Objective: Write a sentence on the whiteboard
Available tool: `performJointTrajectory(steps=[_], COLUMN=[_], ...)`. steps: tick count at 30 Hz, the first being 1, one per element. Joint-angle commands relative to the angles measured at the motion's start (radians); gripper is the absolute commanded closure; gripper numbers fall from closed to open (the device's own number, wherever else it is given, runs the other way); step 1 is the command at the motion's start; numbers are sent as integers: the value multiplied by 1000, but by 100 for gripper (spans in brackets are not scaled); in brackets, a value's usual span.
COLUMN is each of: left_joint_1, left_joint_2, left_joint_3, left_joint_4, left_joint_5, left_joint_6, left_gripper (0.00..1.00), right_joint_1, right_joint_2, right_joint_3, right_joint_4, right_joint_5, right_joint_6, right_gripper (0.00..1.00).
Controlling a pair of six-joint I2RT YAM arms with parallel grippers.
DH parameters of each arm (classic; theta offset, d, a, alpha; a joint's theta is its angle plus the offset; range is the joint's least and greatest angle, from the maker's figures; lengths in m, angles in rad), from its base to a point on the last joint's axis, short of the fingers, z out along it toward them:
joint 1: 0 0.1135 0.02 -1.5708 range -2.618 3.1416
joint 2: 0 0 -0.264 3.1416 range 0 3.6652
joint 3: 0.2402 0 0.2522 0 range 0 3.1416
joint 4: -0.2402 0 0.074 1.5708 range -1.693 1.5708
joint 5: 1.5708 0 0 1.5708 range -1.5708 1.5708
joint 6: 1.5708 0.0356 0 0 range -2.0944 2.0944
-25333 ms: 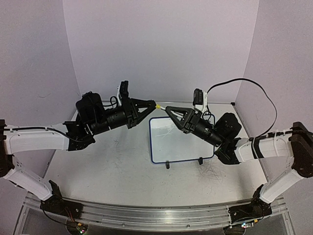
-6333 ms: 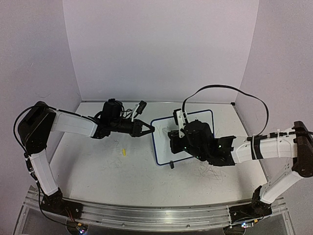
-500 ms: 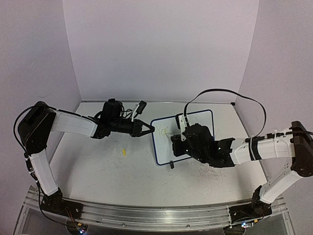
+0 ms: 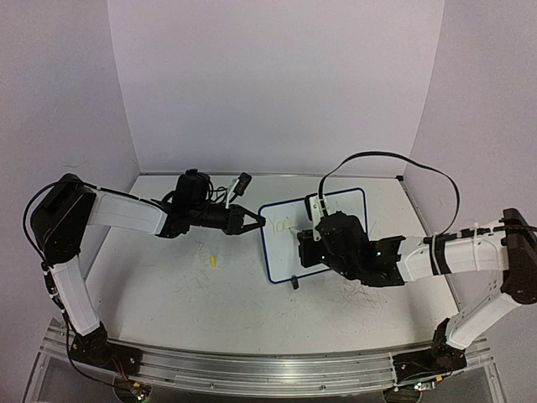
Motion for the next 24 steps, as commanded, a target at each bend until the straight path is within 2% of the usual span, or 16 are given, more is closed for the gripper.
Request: performJointTrajectory(steps=[1, 12, 24], left_joint_1=[-16, -16, -16], left_joint_2=[-8, -14, -12], left_joint_3=[10, 8, 10], left_joint_4=[-36, -36, -36], left_joint_5=[39, 37, 39], left_joint_6=[18, 20, 20], left_gripper=[100, 100, 100], right_joint_1=[-6, -22, -22], right_joint_2=[-14, 7, 0], right_joint_3=[39, 90, 30], right_joint_4=[1, 23, 15], right_joint_5=[45, 52, 13], right_joint_6=[-24, -62, -21], right_gripper=[100, 100, 100])
